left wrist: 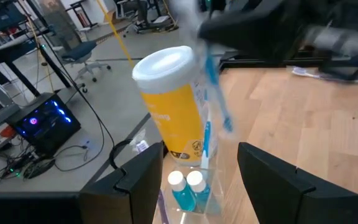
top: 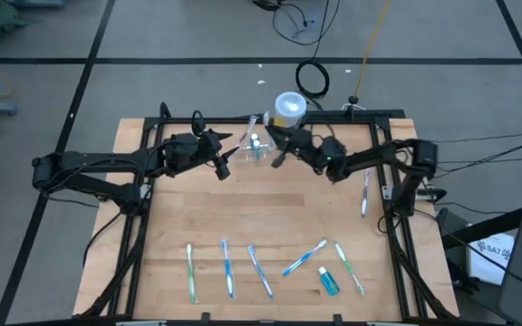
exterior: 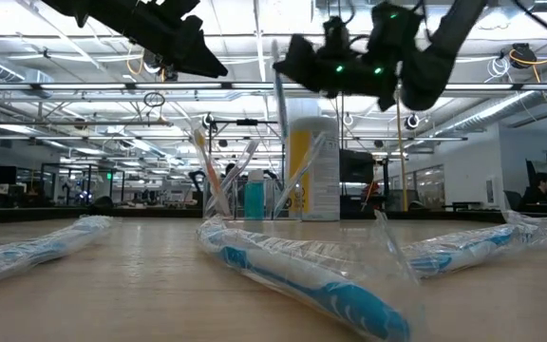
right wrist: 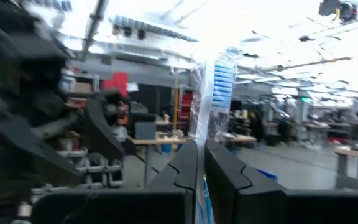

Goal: Pick & Place toothbrushing station
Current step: Put the blue toothbrush into the right section of the transparent organizer

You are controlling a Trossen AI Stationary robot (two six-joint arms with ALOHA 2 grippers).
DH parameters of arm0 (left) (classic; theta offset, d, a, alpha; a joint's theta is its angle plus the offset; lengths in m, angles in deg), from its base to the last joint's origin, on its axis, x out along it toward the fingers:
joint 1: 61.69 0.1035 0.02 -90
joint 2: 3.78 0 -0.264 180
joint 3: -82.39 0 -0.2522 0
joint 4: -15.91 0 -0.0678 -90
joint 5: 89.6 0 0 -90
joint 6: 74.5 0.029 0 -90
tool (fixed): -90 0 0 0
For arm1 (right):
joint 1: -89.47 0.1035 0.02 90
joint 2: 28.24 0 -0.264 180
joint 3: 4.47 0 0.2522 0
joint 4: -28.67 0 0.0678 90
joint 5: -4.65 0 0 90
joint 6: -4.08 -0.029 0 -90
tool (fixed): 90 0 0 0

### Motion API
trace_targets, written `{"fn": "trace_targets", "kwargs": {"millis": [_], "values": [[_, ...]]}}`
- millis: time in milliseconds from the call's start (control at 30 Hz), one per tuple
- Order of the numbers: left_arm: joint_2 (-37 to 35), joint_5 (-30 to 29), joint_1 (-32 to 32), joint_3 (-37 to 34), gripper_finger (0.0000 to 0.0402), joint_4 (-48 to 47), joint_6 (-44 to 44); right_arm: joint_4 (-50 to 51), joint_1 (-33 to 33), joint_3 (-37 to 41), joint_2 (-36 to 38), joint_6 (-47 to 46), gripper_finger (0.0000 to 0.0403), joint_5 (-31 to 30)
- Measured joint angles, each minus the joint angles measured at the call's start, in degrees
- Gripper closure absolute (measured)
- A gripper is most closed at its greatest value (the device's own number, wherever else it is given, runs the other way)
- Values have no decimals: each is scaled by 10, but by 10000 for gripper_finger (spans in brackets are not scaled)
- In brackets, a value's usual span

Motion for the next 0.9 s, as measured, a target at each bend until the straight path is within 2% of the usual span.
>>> {"fn": "trace_targets", "kwargs": {"millis": [100,267,400,600,900], "values": [[0,0,0,0,188,0,10,0,0,-36,-51,33,394,-19],[0,0,0,0,188,1,31,-1,5,-84,-114,119,394,-96],[0,0,0,0,188,0,43,1,0,-93,-144,96,394,-109],[0,0,0,0,188,-1,45,19,-1,-92,-165,73,394,-168],[0,0,0,0,188,0,44,90,2,-92,-165,61,367,-166]]}}
